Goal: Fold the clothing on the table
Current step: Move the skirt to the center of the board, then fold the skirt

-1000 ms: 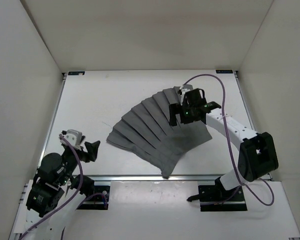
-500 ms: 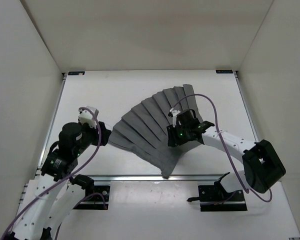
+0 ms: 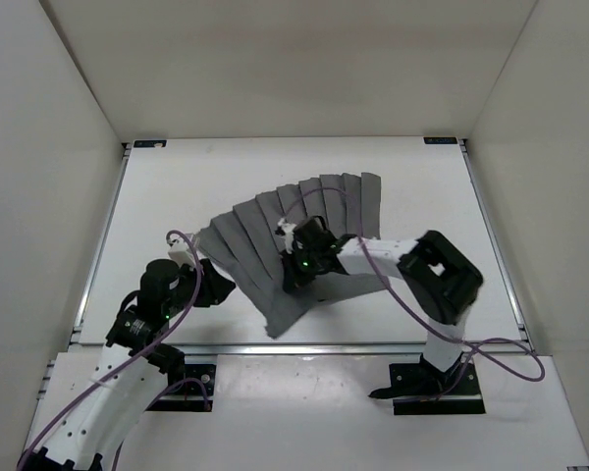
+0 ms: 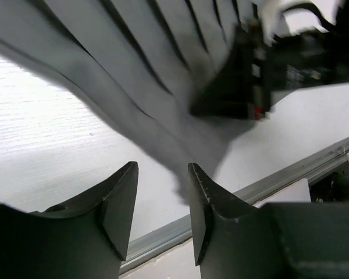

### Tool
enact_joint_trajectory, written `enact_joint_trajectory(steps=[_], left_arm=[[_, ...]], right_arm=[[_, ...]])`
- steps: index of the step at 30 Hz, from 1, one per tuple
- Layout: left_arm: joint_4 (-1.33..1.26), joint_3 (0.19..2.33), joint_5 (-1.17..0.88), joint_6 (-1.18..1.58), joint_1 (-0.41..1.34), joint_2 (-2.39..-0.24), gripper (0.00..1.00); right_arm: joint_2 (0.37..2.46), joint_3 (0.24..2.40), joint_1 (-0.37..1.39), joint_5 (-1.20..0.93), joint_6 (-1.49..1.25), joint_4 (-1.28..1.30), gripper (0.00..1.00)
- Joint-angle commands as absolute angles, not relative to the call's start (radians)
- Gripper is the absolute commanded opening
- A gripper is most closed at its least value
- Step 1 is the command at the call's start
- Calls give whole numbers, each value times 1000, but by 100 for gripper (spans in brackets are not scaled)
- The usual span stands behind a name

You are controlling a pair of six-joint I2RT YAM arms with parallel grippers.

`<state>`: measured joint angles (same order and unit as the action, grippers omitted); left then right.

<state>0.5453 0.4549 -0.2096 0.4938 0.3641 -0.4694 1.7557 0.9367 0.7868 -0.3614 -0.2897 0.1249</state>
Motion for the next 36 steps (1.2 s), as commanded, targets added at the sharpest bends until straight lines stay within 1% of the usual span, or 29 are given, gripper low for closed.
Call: enact_joint_trajectory(steps=[1, 2, 3, 4, 5, 7, 8, 9, 10, 12, 14, 17, 19, 22, 25, 29, 33, 36], left_arm=[[520, 454, -224, 543, 350, -457, 50], [528, 456, -206, 557, 347, -454, 51], [538, 462, -192, 569, 348, -460, 51], [566, 465, -187, 575, 345, -468, 53], [578, 471, -173, 581, 347, -480, 57], [601, 459, -170, 601, 353, -512, 61], [598, 442, -173, 626, 356, -528, 64], [586, 417, -173, 653, 365, -549, 65], [574, 393, -173, 691, 373, -558, 67], [542, 348, -157, 747, 403, -571, 67], [544, 318, -85, 776, 419, -577, 68], [613, 327, 38, 823, 419, -549, 73], [632, 319, 89, 873, 419, -534, 73], [632, 322, 144, 890, 385, -564, 73], [533, 275, 68, 876, 327, -621, 73], [447, 236, 101, 943, 400, -696, 73], [376, 213, 72, 950, 368, -730, 73], [342, 210, 63, 954, 376, -747, 66]], right_arm=[[1934, 1160, 824, -362, -270, 84, 0], [2022, 1271, 815, -373, -246, 125, 0], [2038, 1322, 825, -373, -232, 171, 0], [2043, 1410, 816, -359, -221, 190, 0], [2030, 1443, 821, -345, -206, 213, 0], [1925, 1454, 815, -310, -195, 213, 20], [1863, 1431, 812, -283, -196, 206, 27], [1827, 1390, 790, -285, -193, 199, 27], [1763, 1340, 764, -267, -192, 192, 30], [1653, 1261, 717, -256, -207, 212, 45], [1576, 1168, 657, -270, -245, 242, 49], [1439, 965, 591, -226, -282, 249, 63], [1334, 880, 577, -181, -313, 255, 65], [1228, 734, 552, -193, -371, 210, 65], [1146, 606, 520, -222, -414, 141, 66], [1123, 479, 488, -258, -463, 74, 68], [1129, 376, 489, -282, -544, -36, 71], [1195, 357, 466, -344, -569, -112, 69]])
